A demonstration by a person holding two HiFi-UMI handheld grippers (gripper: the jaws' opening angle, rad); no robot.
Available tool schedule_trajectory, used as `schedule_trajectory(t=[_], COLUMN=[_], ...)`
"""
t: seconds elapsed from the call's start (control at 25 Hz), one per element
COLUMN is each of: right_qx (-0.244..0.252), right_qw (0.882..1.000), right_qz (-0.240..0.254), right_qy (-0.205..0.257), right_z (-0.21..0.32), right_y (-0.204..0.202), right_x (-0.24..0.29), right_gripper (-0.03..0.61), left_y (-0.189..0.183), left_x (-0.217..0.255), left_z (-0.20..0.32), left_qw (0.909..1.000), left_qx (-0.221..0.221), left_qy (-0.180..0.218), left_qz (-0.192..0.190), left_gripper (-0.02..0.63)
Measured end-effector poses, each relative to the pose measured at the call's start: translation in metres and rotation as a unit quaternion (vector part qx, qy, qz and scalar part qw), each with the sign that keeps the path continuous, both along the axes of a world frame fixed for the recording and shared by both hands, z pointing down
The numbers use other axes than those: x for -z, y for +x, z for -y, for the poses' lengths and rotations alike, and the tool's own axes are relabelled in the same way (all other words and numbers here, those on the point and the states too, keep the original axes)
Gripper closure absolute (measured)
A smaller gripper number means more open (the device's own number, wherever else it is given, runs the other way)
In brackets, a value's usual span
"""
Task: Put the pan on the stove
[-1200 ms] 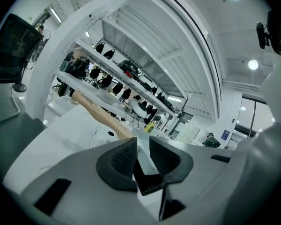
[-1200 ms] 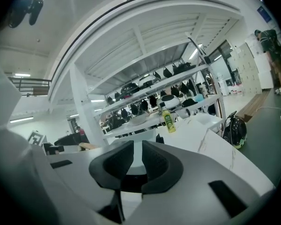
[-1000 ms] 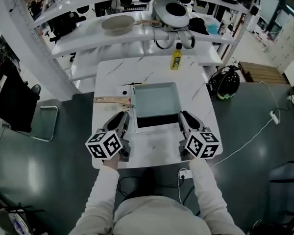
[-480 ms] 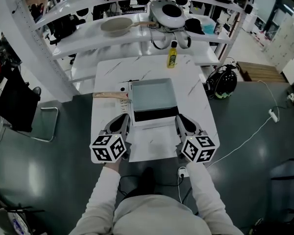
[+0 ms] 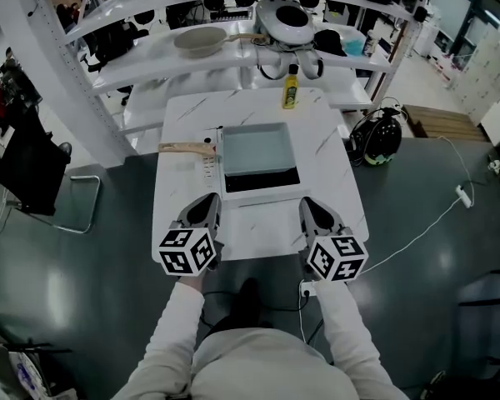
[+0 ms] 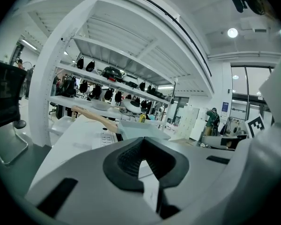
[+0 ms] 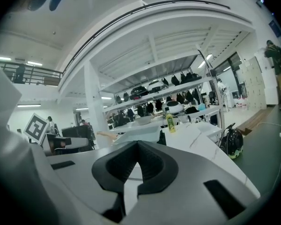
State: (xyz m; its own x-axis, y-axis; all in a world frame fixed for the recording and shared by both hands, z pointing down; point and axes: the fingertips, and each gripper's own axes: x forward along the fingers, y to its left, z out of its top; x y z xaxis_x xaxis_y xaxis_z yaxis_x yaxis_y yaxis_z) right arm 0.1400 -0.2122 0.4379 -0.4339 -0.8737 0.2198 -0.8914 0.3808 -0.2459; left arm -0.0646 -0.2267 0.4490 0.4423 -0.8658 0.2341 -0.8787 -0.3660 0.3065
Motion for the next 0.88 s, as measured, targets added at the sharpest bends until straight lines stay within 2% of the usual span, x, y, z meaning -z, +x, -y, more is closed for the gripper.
schedule_trajectory(t=[0.48,0.88], right_qx=[-0.003,0.012], right_qw=[1.0,1.0], right_qz=[0.003,-0.002], right_qy=[0.003,0.007], right_z=[-0.038,-0.053], right_y=[0.009,-0.004], right_x=[-0.002,-0.007], right_gripper=[0.552,0.552], left_y=[0.003,-0.01], left_x=[0.005,-0.004], left_z=[-0.045,-0.061], left_qw=[0.9997,0.9996], left_qx=[0.012,0.027], left_qy=[0.006,-0.002], left_qz=[0.02,0.012], left_gripper=[0.594,0.594])
